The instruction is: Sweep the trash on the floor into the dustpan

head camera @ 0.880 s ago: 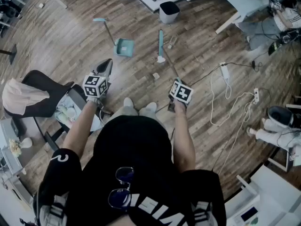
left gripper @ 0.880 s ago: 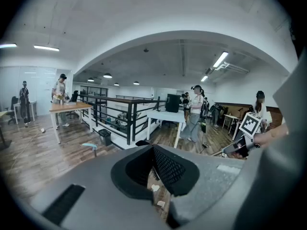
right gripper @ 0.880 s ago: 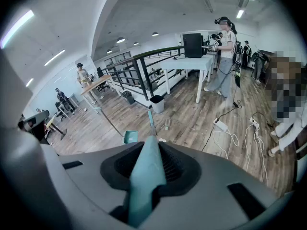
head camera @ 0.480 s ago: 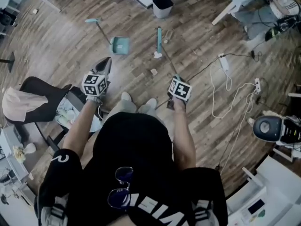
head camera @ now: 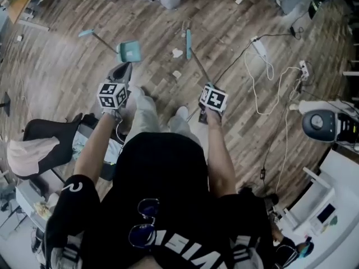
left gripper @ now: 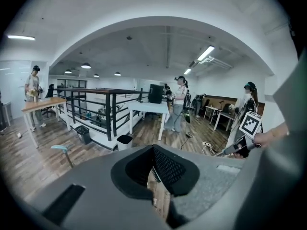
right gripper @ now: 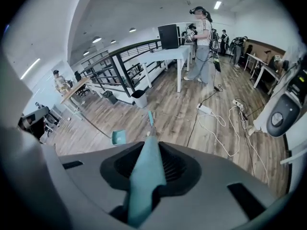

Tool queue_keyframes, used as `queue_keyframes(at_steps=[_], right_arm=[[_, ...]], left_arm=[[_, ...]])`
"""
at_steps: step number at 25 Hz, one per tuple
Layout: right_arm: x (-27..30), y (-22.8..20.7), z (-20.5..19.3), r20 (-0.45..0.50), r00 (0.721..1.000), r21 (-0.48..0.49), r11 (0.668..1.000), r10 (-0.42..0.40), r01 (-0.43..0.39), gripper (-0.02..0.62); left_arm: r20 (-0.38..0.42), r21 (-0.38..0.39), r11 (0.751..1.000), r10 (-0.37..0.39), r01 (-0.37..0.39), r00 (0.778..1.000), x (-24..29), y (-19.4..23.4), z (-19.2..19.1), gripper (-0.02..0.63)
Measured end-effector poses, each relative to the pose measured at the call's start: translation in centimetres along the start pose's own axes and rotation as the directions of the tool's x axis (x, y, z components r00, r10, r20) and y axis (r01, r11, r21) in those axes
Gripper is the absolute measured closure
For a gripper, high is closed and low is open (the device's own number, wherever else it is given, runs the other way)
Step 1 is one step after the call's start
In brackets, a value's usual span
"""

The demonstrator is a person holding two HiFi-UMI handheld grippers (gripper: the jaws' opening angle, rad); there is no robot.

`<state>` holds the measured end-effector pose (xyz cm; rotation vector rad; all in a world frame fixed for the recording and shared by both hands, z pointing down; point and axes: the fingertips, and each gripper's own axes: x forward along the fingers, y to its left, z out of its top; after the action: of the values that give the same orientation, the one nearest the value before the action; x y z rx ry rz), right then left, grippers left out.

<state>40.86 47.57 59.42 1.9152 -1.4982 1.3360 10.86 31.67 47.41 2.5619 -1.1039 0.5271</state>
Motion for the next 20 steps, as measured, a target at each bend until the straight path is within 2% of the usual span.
queue_keyframes(at_steps=[5,12,15,20], right_arm=[[1.0,0.1,-0.6,-0.030,0.995,0.086,0.992,-0.092,0.094,0.514],[3.8,0.5,-0.3,-0.055,0.979,0.198,0.959,-0.198,0.205,0.514],[5.4,0.9,-0.4,-0.066,0.971,0.246,0.939,-0.230,0.239,0.513],[7.7,1.7,-2.7,-0.094,0.956,0.322,0.900,-0.279,0.294,0.514]], left_arm=[[-0.044,0.008,0.995,-0.102,0.103,0.994,3.9,2.1,0.2,0.607],[-0.104,0.002,0.978,-0.207,0.209,0.973,9.8,5.9,0.3,0.607],[-0.133,0.011,0.967,-0.252,0.255,0.959,12.0,7.3,0.0,0.607],[-0.182,0.016,0.943,-0.324,0.333,0.928,14.6,8.2,-1.4,0.607]])
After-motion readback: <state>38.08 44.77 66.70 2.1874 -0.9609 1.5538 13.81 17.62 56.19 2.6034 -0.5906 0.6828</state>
